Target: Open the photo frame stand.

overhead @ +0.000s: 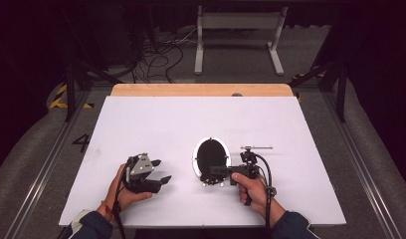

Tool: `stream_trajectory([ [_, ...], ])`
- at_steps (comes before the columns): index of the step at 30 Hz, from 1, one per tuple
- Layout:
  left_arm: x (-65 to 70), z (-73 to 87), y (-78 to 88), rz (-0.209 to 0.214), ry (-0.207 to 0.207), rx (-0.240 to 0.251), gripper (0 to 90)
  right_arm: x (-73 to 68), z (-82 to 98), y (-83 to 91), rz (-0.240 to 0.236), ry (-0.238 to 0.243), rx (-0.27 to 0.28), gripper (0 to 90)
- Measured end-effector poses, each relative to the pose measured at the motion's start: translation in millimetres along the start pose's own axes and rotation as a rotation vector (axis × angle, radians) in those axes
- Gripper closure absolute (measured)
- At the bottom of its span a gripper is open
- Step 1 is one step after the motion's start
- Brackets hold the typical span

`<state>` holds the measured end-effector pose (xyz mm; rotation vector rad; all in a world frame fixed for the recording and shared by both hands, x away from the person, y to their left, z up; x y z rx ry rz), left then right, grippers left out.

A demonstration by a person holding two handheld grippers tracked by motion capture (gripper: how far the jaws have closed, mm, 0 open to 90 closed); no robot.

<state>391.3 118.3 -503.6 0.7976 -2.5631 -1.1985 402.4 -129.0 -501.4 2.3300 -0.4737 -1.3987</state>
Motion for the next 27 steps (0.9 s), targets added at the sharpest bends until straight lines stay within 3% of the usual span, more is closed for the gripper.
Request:
stream_trajectory([
  [6, -0.5, -19.0, -17.1, 0.037, 0.004, -0.02, 30.2, 1.5, -0.6, 0.3, 0.007, 0.011, -0.012, 59.0],
  [8, 1.6, -29.6, -26.9, 0.094, 0.001, -0.033, 29.4, 1.4, -0.5, 0.4, 0.011, 0.02, -0.016, 60.0],
  [13, 4.9, -40.3, -41.0, 0.119, 0.008, -0.036, 28.6, 1.2, 0.6, 2.1, 0.01, 0.042, -0.034, 61.8],
  [15, 6.3, -43.5, -48.2, 0.13, 0.001, -0.059, 27.8, -0.7, 0.3, 2.5, 0.014, 0.054, -0.037, 62.4],
  [23, 5.6, -59.4, -57.1, 0.219, 0.101, 0.002, 25.7, -8.8, 0.4, 4.2, 0.042, 0.209, -0.07, 64.3],
  [24, 5.6, -59.4, -57.1, 0.219, 0.101, 0.002, 25.8, -8.8, 0.4, 4.2, 0.042, 0.209, -0.07, 64.3],
  [27, 7.9, -63.1, -60.4, 0.264, 0.102, -0.007, 24.7, -12.5, 0.1, 3.7, 0.059, 0.285, -0.069, 64.3],
])
Point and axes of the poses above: each handheld gripper's, and its own axes: y roughly backward along the jaws, z roughly out of its underside, x roughly to its right, the point moved 7 cm from there along -y, roughly forward along the jaws, and after that the axes turned 10 degrees about -x, right-handed, at the moved point
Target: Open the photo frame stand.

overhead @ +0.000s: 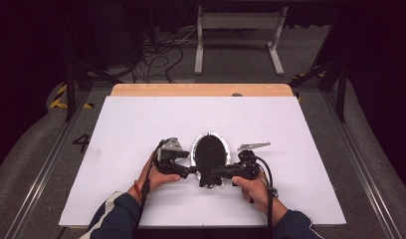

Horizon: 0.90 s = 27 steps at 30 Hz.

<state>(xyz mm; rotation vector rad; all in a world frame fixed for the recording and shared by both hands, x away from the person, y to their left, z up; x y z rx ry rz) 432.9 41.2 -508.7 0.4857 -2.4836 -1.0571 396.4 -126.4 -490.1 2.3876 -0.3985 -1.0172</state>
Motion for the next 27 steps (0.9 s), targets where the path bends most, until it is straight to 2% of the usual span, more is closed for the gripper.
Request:
stream_trajectory([
  [2, -1.5, -1.5, -0.6, 0.013, 0.011, 0.003, 25.1, -0.6, -0.3, 0.0, 0.006, 0.011, 0.0, 64.3],
  [3, -1.8, -3.0, -2.1, 0.038, 0.037, 0.005, 25.1, -1.3, -0.3, 0.0, 0.005, 0.018, -0.001, 64.3],
  [7, -2.6, -5.9, -2.9, 0.098, 0.056, 0.02, 26.9, -0.2, 0.3, 0.1, 0.0, 0.02, 0.005, 64.2],
  [10, -3.7, -6.5, -1.5, 0.113, 0.061, 0.036, 30.4, -0.2, 0.5, 0.5, -0.005, 0.027, 0.006, 64.2],
  [13, -3.9, -7.7, 3.9, 0.127, 0.063, 0.071, 35.2, -1.2, 1.6, 1.8, -0.008, 0.034, 0.002, 64.5],
  [16, -3.6, -11.5, 11.3, 0.126, 0.033, 0.117, 38.9, 0.4, 3.5, 3.2, -0.007, 0.026, 0.002, 64.7],
  [18, -1.3, -12.8, 14.5, 0.128, 0.045, 0.131, 41.2, 1.3, 4.4, 3.6, -0.007, 0.022, 0.004, 65.5],
  [19, -1.2, -12.5, 14.9, 0.136, 0.041, 0.131, 43.6, 1.1, 4.8, 3.9, -0.005, 0.022, 0.009, 65.9],
  [21, 2.9, -11.6, 13.1, 0.179, 0.039, 0.125, 48.9, -0.3, 4.8, 4.0, 0.004, 0.034, 0.011, 67.3],
  [22, 5.6, -11.9, 11.8, 0.185, 0.025, 0.116, 50.8, -1.4, 4.7, 4.0, 0.009, 0.043, 0.009, 67.7],
  [24, 10.0, -13.9, 12.5, 0.173, -0.013, 0.114, 54.4, -3.2, 4.7, 3.9, 0.022, 0.06, 0.007, 69.9],
  [27, 13.6, -15.2, 16.5, 0.168, -0.024, 0.121, 58.3, -4.5, 4.8, 5.0, 0.031, 0.071, 0.008, 71.9],
])
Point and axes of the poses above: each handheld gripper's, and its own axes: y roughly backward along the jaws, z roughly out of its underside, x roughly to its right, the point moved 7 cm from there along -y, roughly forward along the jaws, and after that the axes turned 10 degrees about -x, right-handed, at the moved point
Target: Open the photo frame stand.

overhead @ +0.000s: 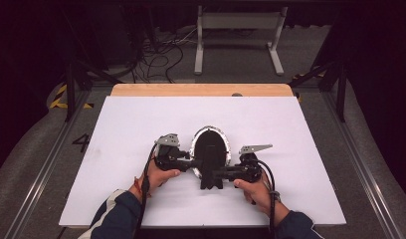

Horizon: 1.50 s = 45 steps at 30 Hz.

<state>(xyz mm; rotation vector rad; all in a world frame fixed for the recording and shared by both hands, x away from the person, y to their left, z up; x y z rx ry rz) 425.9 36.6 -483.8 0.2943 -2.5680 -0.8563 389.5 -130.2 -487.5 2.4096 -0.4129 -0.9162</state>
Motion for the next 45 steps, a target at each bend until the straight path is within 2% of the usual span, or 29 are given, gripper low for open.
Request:
stream_trajectory([
  [1, 0.0, 0.0, 0.0, 0.0, 0.0, 0.0, 57.9, 0.0, 0.0, 0.0, 0.0, 0.0, 0.0, 71.9],
  [8, 10.7, -5.3, 5.0, -0.105, -0.118, -0.024, 57.8, -1.8, 0.6, 2.1, 0.01, 0.007, -0.003, 75.9],
  [13, 11.9, -6.9, 6.0, -0.138, -0.13, -0.012, 58.9, -3.0, -1.4, 3.6, 0.018, 0.011, 0.004, 77.0],
  [17, 14.2, -11.8, 8.9, -0.21, -0.17, 0.001, 60.9, -4.8, -3.7, 6.1, 0.015, 0.016, 0.012, 77.6],
  [21, 15.0, -15.9, 13.4, -0.292, -0.21, 0.011, 65.2, -8.9, -7.3, 8.7, 0.031, 0.041, 0.015, 77.6],
  [28, 13.2, -18.6, 15.7, -0.384, -0.241, 0.011, 68.4, -12.0, -10.3, 11.0, 0.049, 0.054, 0.013, 76.9],
  [29, 13.1, -18.8, 15.6, -0.39, -0.242, 0.012, 68.4, -12.0, -10.5, 11.3, 0.05, 0.054, 0.012, 76.8],
  [33, 12.1, -17.4, 15.6, -0.369, -0.23, 0.026, 68.9, -12.0, -10.1, 11.6, 0.052, 0.059, 0.008, 76.8],
  [36, 10.8, -16.2, 14.0, -0.341, -0.21, 0.037, 68.9, -11.7, -9.9, 11.6, 0.051, 0.059, 0.009, 76.8],
  [38, 8.6, -12.4, 8.6, -0.32, -0.199, 0.009, 67.4, -12.0, -9.7, 11.5, 0.052, 0.061, 0.008, 76.9],
  [40, 7.4, -9.2, 3.2, -0.322, -0.202, -0.018, 63.7, -12.9, -9.4, 10.7, 0.052, 0.065, 0.004, 77.3],
  [45, 5.9, -6.5, -1.8, -0.317, -0.191, -0.033, 63.5, -13.4, -9.1, 10.7, 0.063, 0.074, 0.0, 77.2],
])
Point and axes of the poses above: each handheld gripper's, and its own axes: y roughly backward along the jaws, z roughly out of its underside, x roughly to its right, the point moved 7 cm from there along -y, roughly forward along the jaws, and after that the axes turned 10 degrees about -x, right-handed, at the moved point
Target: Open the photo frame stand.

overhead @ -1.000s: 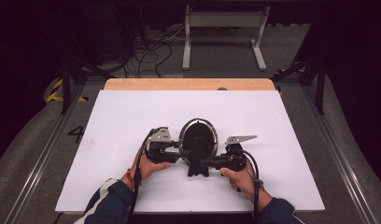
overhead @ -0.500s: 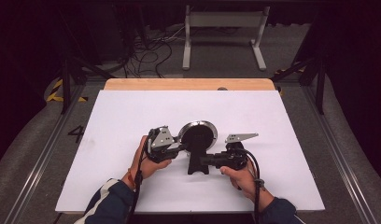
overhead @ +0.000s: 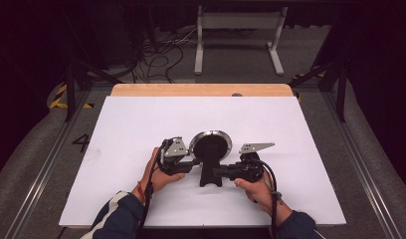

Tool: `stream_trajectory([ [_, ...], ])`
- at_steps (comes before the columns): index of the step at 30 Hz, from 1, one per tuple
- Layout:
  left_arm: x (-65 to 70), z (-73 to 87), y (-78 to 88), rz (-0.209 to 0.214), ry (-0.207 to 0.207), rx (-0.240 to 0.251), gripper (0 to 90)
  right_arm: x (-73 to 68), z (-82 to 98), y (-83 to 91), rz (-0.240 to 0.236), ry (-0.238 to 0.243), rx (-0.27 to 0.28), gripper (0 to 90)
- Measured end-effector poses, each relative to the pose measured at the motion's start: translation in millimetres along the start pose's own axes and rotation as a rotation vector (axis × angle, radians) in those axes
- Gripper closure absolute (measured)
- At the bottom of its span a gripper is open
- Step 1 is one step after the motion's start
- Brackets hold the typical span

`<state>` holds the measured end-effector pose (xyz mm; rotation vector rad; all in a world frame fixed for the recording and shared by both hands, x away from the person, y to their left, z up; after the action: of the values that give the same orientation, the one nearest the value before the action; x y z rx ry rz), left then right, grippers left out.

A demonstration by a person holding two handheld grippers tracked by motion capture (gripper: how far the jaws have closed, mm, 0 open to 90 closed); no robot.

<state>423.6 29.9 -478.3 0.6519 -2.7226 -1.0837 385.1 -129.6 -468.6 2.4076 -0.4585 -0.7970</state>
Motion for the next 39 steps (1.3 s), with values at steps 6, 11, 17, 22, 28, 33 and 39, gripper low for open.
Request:
stream_trajectory([
  [6, -0.6, 0.7, -3.9, -0.052, -0.014, -0.018, 64.4, -1.5, -1.2, 1.2, 0.0, 0.003, 0.004, 76.4],
  [11, -2.6, -3.3, -7.0, -0.094, -0.034, -0.029, 64.1, 0.7, -2.9, 4.1, 0.011, -0.002, 0.01, 75.7],
  [17, -7.9, -6.9, -9.5, -0.126, -0.04, -0.047, 65.2, 4.7, -4.9, 4.7, 0.02, -0.004, 0.005, 75.5],
  [22, -15.3, -10.1, -13.9, -0.147, -0.034, -0.044, 65.2, 10.4, -8.9, 3.8, 0.037, -0.012, 0.002, 75.5],
  [28, -24.5, -15.4, -19.8, -0.182, -0.024, -0.06, 66.3, 18.2, -12.2, 2.4, 0.059, -0.022, -0.003, 75.5],
  [33, -26.1, -18.9, -24.8, -0.197, -0.03, -0.056, 66.4, 22.8, -12.0, 4.0, 0.072, -0.034, 0.0, 75.5],
  [39, -23.7, -19.3, -26.7, -0.199, -0.004, -0.048, 67.0, 26.9, -10.3, 6.6, 0.091, -0.044, 0.006, 75.2],
])
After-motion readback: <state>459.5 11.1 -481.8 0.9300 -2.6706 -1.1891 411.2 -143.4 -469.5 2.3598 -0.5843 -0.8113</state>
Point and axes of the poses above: each handheld gripper's, and its own axes: y roughly backward along the jaws, z roughly out of its underside, x roughly to its right, the point moved 7 cm from there along -y, roughly forward along the jaws, and after that the axes turned 10 degrees about -x, right-handed, at the moved point
